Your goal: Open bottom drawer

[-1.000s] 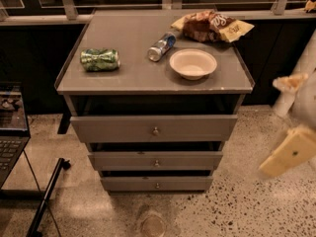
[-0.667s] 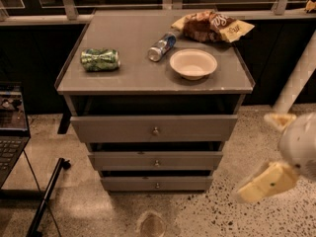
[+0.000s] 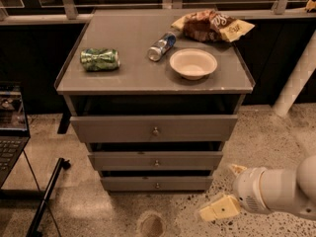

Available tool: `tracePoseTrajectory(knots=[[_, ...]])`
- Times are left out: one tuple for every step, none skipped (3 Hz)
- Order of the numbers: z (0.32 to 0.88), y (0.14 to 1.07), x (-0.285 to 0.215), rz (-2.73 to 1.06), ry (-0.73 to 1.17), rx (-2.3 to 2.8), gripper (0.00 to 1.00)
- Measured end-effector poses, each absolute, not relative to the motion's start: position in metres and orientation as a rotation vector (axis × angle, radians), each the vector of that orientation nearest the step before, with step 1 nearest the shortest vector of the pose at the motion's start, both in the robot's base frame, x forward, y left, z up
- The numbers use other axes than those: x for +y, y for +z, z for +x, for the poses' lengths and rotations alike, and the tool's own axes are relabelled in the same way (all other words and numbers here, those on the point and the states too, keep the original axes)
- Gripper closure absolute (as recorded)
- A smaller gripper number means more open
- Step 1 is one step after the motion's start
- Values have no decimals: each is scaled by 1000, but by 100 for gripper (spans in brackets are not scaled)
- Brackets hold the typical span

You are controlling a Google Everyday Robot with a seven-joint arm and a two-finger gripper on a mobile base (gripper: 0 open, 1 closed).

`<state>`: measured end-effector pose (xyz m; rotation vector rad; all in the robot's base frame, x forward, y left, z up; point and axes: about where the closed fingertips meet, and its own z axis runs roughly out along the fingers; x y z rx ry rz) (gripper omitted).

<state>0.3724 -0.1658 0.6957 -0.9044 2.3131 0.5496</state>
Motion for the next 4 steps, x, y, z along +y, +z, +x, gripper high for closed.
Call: tracePoseTrajectory(knots=[[400,628,-166,-782,566,2355,0],[409,625,-170,-754,536,2345,18],[409,625,-170,-756,538,2345,41],[409,625,-170,-756,538,2345,64]])
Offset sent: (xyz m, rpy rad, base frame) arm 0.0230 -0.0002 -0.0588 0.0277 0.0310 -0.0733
